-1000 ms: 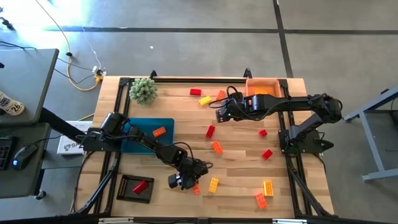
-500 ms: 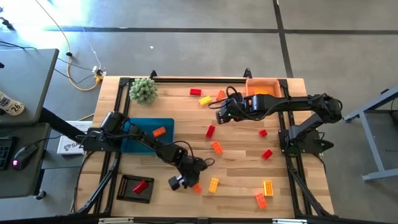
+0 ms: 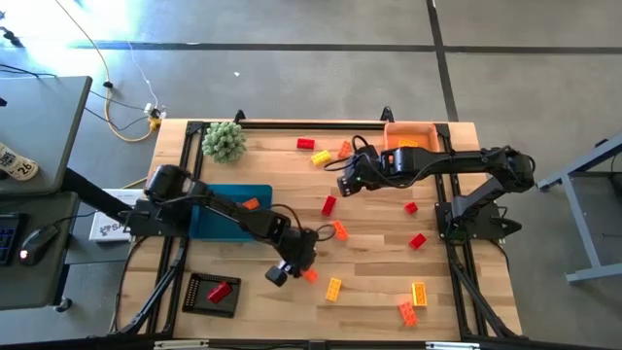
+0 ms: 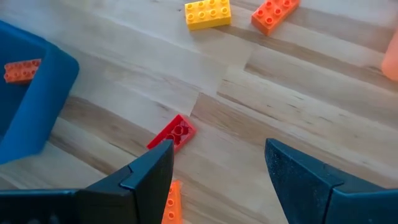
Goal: Sort & place blocks by color
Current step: Put the orange game piece into the blue bin
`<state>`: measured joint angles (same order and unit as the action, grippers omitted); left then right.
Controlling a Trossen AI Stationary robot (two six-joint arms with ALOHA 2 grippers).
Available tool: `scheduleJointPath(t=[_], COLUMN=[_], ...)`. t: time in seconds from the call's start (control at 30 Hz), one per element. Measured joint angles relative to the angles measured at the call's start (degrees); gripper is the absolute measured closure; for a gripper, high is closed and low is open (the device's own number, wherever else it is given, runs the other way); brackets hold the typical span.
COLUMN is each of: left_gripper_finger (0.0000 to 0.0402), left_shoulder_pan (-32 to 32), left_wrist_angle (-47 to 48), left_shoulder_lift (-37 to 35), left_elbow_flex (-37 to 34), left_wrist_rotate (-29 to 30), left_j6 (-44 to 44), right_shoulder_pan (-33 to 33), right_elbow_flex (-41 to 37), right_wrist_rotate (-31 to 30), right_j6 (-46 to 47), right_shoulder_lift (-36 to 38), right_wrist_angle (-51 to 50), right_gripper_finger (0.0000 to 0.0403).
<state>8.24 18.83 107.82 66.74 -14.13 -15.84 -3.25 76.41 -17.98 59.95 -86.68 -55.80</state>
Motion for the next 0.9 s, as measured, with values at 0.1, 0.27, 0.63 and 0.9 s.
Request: scheduleJointPath(t=[0.1, 0.27, 0.63, 0.9], left_gripper_finger=[0.029, 0.029, 0.0289, 0.0289], left_shoulder_pan=[-0.69, -1.54, -4.6, -6.38], left_wrist_angle=[0.73, 4.11, 17.16, 29.98], left_shoulder_lift=[-2.36, -7.5, -20.21, -29.05], left_elbow_flex=[0.05, -0.06, 0.09, -2.88], left_wrist_rotate=[0.31, 5.57, 20.93, 30.04], left_j6=[2.7, 5.42, 11.46, 18.37], right_shoulder_pan=[-0.66, -2.44, -5.52, -6.36], right_elbow_flex=[0.01, 0.01, 0.01, 0.01], right_wrist_rotate=[0.43, 2.24, 5.1, 6.13], right_j6=[-2.11, -6.52, -16.17, -20.59], right_shoulder_lift=[0.0, 0.01, 0.0, 0.0], right_wrist_angle=[0.12, 1.13, 2.51, 3.06], right_gripper_finger=[0.0165, 0.0165, 0.0165, 0.0165])
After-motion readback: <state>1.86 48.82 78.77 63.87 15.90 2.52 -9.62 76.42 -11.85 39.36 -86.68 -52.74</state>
